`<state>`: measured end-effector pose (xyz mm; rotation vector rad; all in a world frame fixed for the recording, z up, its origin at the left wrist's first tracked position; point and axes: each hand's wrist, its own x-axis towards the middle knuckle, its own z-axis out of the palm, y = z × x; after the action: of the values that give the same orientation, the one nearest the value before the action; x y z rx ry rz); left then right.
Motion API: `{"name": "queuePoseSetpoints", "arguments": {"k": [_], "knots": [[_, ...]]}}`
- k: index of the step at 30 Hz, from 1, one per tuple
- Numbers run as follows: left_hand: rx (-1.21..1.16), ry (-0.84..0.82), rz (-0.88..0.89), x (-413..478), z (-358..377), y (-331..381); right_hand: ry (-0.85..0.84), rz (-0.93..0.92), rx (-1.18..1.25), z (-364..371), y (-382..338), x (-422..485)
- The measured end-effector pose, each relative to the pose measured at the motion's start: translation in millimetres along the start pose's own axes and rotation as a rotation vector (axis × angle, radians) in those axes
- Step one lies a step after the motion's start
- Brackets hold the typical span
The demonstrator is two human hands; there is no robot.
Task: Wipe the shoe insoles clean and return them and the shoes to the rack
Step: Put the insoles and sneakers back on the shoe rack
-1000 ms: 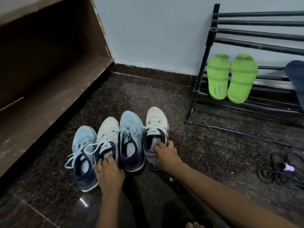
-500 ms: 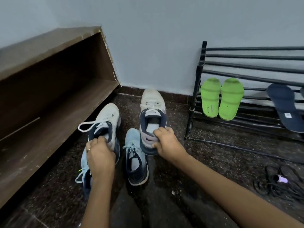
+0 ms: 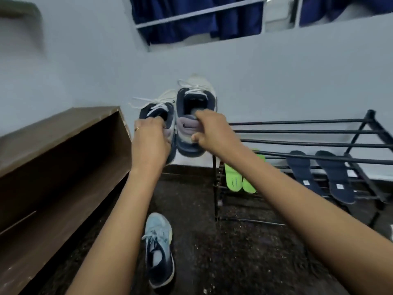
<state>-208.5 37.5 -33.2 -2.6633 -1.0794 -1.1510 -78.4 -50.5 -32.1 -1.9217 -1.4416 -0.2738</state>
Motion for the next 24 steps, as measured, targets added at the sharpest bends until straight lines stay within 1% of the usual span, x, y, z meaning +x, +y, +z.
{"name": "queuePoseSetpoints", "arguments": {"k": [2, 6, 10, 14, 19, 24], "knots": [[-0.019, -0.040, 0.053, 20.3, 15.1, 26.1, 0.002, 0.040, -0.045, -26.0, 22.0, 4.5], [-0.043, -0.139, 0.146, 50.4, 59.3, 72.6, 0.034, 0.154, -0.053, -57.7, 72.1, 1.2], [-0.011, -0.241, 0.256, 67.0, 104.4, 109.7, 0.043, 0.240, -0.064, -65.2, 121.1, -9.8], [-0.026, -0.325, 0.311, 72.6, 140.4, 130.0, 0.076, 0.304, -0.047, -58.7, 162.3, -20.9], [-0.066, -0.335, 0.390, 73.1, 169.6, 147.8, 0.028, 0.349, -0.085, -58.3, 200.2, -26.7], [-0.092, -0.349, 0.368, 74.0, 188.0, 156.9, -0.003, 0.380, -0.125, -53.1, 221.6, -24.4]]}}
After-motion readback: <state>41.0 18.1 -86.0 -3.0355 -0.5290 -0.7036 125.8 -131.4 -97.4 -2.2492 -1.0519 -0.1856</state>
